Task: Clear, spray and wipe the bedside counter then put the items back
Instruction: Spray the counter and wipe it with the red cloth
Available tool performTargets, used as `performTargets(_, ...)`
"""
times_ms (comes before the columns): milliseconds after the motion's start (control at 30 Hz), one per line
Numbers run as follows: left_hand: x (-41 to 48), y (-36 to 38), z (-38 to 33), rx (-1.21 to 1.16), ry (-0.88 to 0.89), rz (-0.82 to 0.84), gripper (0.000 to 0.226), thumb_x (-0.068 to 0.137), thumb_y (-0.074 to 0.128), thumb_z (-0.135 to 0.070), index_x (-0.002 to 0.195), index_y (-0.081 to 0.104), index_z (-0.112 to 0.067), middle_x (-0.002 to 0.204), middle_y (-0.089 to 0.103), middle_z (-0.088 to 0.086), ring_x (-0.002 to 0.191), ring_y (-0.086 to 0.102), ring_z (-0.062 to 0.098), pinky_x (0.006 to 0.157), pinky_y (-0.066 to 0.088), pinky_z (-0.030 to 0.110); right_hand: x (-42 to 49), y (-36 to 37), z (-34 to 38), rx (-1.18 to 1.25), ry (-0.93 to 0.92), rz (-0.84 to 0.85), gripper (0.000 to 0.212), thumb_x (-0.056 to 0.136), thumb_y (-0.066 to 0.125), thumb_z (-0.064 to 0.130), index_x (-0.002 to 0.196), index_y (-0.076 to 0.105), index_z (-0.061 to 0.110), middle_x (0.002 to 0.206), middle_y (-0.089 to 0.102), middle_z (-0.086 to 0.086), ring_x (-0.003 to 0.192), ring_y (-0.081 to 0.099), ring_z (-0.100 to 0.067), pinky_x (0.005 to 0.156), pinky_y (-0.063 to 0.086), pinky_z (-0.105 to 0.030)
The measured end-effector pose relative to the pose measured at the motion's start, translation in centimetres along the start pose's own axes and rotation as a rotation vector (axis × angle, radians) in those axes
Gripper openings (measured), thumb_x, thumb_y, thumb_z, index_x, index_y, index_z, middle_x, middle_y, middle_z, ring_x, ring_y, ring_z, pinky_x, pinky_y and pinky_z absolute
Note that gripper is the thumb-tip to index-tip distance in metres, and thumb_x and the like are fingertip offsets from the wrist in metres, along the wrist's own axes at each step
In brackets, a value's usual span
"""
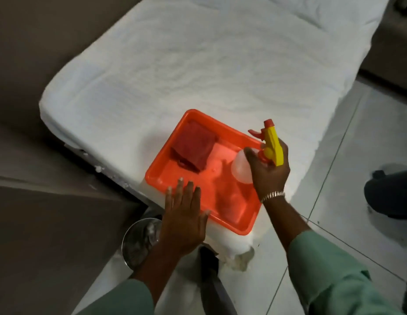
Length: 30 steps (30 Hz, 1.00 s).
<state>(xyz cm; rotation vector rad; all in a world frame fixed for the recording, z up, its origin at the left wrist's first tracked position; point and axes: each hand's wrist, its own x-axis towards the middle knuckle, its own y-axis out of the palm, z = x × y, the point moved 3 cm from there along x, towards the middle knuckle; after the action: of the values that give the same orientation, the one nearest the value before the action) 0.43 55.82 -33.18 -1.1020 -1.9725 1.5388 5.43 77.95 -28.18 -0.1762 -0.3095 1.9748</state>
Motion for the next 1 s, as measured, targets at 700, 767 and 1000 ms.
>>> performTargets(700,-30.9,-33.2,16.0,-0.329,-0.766,-1.13,0.038,0.087,0.05,-0.022,0.125,0.056,-0.019,0.142,0.049,0.003,0.137,0.037,0.019,0.111,0.033,0.034,-28.7,14.2,31.0,0.092,-0.566,0.927,0.022,0.08,0.071,0.033,0.098,0.074,0.047,0.061,0.072,0.004,0.045,0.063,-0.009,0.052,0.053,-0.023)
performTargets(767,-33.1,-33.4,18.8,-0.275,-0.849,-1.018,0.042,0.093,0.047,-0.03,0.134,0.045,-0.022,0.151,0.038,0.001,0.144,0.022,0.016,0.115,0.02,0.031,-31.8,15.4,32.9,0.075,-0.6,0.963,0.028,0.08,0.064,0.041,0.107,0.07,0.045,0.055,0.066,0.011,0.051,0.064,-0.006,0.052,0.05,-0.014)
performTargets(1000,-37.1,-31.3,23.1,-0.096,-0.827,-0.795,0.059,0.094,0.035,-0.044,0.145,0.026,-0.017,0.158,0.023,0.003,0.148,0.005,0.019,0.118,-0.002,0.031,-36.7,16.6,34.7,0.0,-0.614,0.913,0.037,0.079,0.055,0.045,0.116,0.055,0.051,0.072,0.071,0.013,0.054,0.066,-0.009,0.05,0.045,-0.001)
